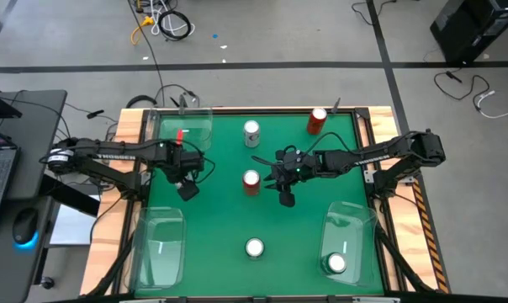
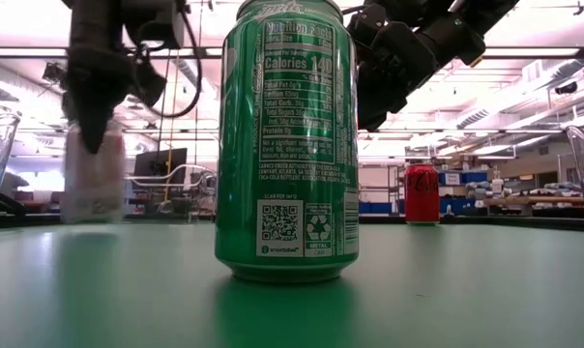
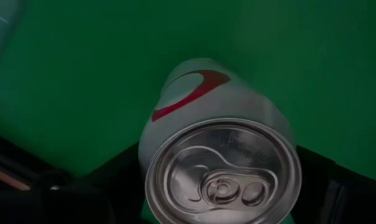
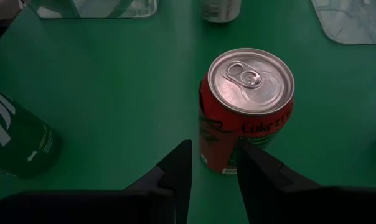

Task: Sort soda cans
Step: Put the left red-silver soda can into the top transparent bin

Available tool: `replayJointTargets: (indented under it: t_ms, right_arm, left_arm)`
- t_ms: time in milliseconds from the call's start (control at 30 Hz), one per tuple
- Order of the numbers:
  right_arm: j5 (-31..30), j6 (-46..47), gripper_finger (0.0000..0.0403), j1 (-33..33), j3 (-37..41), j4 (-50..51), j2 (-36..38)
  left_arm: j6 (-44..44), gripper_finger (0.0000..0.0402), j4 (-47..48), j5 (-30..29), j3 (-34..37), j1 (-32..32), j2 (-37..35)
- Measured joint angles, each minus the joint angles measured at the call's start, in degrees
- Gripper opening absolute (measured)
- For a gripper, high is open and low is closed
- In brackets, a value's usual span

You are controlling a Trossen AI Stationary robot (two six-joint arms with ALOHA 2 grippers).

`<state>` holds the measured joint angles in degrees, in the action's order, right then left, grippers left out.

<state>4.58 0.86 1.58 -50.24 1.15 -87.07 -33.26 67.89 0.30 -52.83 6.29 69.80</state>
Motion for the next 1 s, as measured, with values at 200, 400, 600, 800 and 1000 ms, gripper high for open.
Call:
replayJointTargets:
  t_ms: [200,400,600,800,1000]
  right_arm:
    - [0.0,-0.5,0.0111,0.0,0.0,0.2,0.0]
    - [0.0,-0.9,0.0111,0.0,0.0,0.7,0.0]
    - [0.0,-1.1,0.0111,-0.1,0.0,0.8,0.0]
    - [0.0,-2.0,0.0111,-0.1,0.0,0.8,0.0]
    - [0.0,-2.3,0.0111,-0.1,0.0,0.8,0.0]
  left_arm:
    - [2.9,0.0294,5.1,-3.6,-5.7,7.3,0.0]
    - [4.8,0.0294,9.0,-7.9,-14.0,19.1,0.1]
    - [10.4,0.0294,12.3,-13.1,-23.1,31.9,4.4]
    - [17.1,0.0294,13.0,-14.1,-26.9,44.4,12.0]
    - [21.6,0.0294,13.0,-14.6,-27.0,51.1,16.2]
